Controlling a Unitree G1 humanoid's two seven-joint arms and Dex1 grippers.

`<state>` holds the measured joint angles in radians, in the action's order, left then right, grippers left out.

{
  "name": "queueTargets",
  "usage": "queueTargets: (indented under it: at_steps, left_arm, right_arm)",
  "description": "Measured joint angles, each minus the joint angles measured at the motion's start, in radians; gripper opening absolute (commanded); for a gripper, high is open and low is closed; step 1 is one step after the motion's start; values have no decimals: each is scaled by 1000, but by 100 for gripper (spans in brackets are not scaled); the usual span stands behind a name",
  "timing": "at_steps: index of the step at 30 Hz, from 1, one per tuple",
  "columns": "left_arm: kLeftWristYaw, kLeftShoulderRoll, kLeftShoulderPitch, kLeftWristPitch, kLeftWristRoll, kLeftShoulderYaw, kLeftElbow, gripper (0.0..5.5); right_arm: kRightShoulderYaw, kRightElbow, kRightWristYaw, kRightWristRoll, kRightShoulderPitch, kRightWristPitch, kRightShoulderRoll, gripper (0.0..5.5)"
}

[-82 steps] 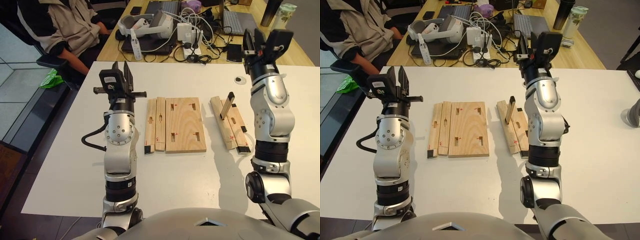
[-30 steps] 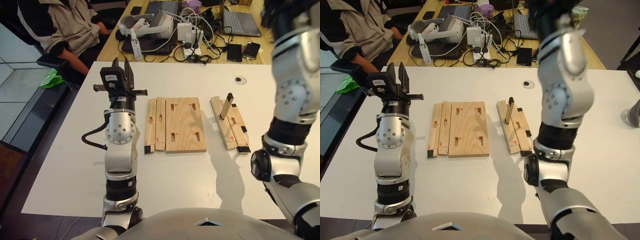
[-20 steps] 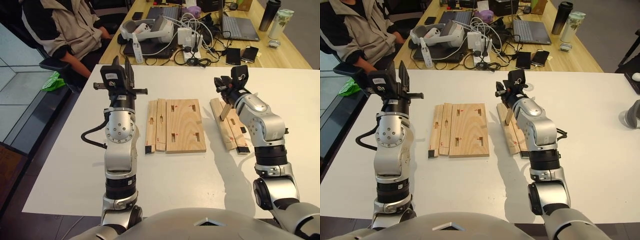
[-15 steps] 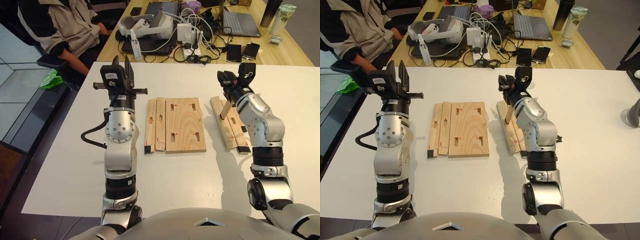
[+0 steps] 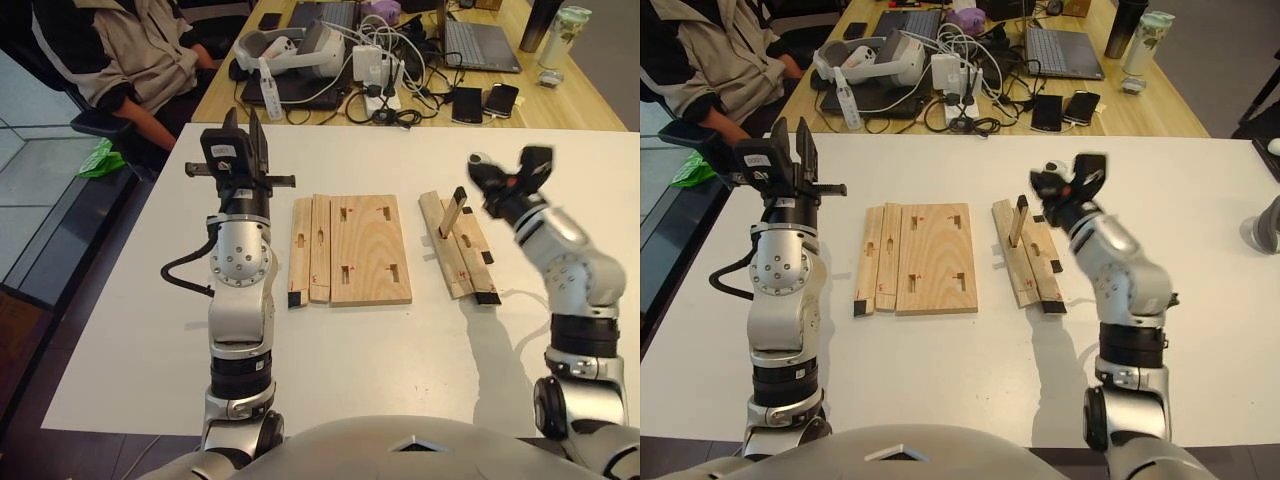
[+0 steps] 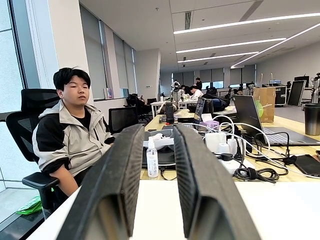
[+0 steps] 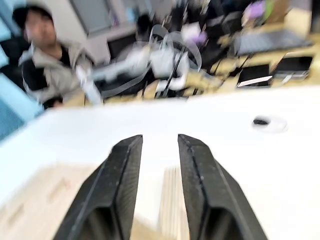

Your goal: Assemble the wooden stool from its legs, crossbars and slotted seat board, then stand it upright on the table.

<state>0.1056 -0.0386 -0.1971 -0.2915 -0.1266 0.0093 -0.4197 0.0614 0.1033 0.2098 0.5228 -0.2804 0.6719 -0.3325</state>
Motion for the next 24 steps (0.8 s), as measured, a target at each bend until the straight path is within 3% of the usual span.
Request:
queueTargets:
  at_steps: [4, 8, 12, 15, 18, 24]
  left_arm:
    - [-2, 0, 0, 0, 0, -1, 0, 104]
    - [-1, 0, 0, 0, -2, -2, -1, 104]
    - [0, 1, 0, 2, -2, -8, 2, 104]
    - [0, 2, -2, 4, -2, -12, 5, 104]
    - [2, 4, -4, 4, -2, -14, 8, 104]
    - [8, 10, -6, 4, -2, -22, 9, 104]
  right_arm:
    - [-62, 100, 72, 24, 42, 17, 28, 131]
    - [29, 115, 59, 90, -13, 21, 66, 131]
    - [72, -120, -29, -33, -151, 2, 30, 195]
    - [6, -268, -22, -121, -215, -4, 28, 243]
    - [-78, -404, -3, -192, -266, 0, 69, 243]
    - [-126, -636, -7, -305, -407, 22, 102, 243]
